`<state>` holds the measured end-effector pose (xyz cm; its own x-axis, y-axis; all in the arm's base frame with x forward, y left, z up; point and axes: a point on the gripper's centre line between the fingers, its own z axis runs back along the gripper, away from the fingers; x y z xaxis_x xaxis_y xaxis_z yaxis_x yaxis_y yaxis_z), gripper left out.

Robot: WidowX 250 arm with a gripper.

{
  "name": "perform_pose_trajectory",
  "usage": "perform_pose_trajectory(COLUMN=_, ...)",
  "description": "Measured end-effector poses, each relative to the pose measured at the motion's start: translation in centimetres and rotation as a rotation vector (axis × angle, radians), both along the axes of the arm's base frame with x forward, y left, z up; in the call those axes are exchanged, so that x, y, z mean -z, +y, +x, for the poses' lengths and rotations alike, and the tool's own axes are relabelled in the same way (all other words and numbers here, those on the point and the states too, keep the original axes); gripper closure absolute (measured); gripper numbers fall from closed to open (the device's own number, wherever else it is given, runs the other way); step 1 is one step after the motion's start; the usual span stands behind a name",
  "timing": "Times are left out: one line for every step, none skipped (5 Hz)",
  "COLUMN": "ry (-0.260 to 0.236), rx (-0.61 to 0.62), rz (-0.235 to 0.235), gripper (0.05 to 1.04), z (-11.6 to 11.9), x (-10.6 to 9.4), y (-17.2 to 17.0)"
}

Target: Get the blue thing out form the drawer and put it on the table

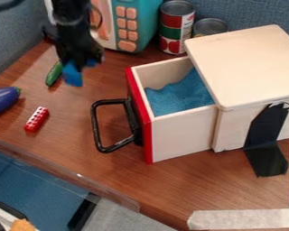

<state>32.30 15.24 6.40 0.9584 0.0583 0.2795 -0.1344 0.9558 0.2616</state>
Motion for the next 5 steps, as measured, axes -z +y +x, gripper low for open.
perform_pose_trajectory(ry=0.051, rx=0.015, rz=0.024, gripper=0.847, z=0.5, x=2.8, y=-0.9)
perform_pose_trajectory(ry=0.062, rx=0.022, rz=0.032, gripper=0.794, z=0.8, x=3.5, y=-1.0)
perform_pose_trajectory(ry=0.075, rx=0.031, rz=0.028, gripper=0.506, z=0.9, x=3.7, y=-1.0)
perform_pose_trajectory(ry=0.074, rx=0.020, rz=0.039, gripper=0.200, z=0.6, x=2.6, y=-0.7)
perform_pose_trajectory(ry=0.000, rx=-0.001, rz=0.085, gripper=0.067, z=0.2, x=-2.2, y=-0.2)
